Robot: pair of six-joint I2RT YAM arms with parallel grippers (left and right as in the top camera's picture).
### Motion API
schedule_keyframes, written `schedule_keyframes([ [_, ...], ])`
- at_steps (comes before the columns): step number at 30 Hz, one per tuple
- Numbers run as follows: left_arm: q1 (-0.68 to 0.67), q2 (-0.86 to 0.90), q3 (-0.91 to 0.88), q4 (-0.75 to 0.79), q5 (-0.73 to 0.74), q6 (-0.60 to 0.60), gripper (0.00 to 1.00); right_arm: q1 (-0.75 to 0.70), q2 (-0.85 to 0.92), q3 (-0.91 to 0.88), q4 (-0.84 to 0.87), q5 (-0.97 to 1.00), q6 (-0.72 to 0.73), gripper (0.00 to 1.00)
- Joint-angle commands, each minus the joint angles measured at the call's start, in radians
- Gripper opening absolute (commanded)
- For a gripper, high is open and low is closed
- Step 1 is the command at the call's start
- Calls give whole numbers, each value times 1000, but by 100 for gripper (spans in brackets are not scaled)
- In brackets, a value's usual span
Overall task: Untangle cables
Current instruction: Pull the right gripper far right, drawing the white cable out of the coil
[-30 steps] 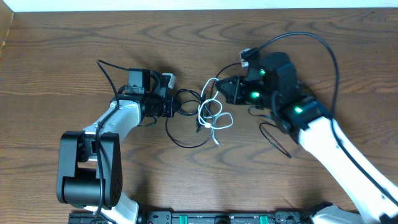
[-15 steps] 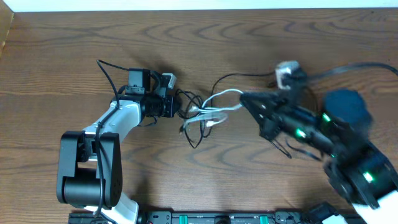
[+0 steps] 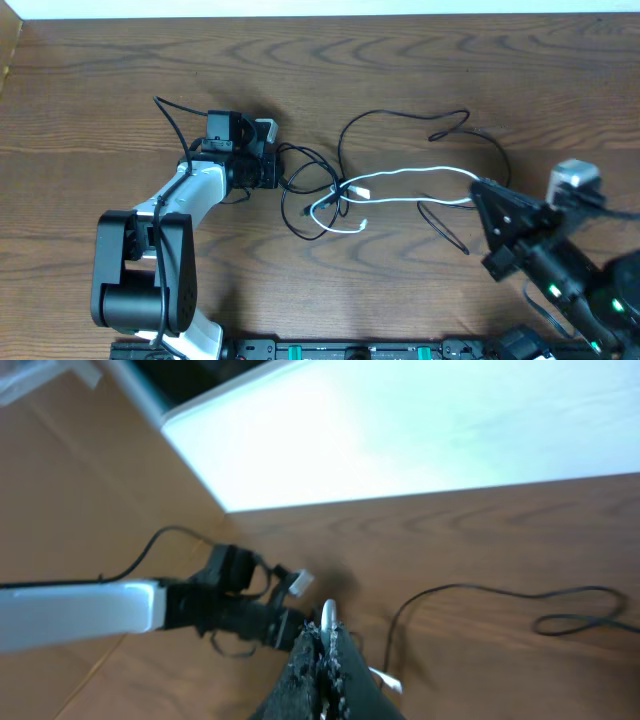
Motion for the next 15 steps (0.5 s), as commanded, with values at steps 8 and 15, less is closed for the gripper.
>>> schedule_keyframes([
  [8, 3, 3, -6, -3, -32, -9, 8, -1, -156, 6, -47, 289, -17, 1],
  [15, 3, 3, -6, -3, -32, -9, 8, -1, -237, 8, -103, 508, -15, 1],
])
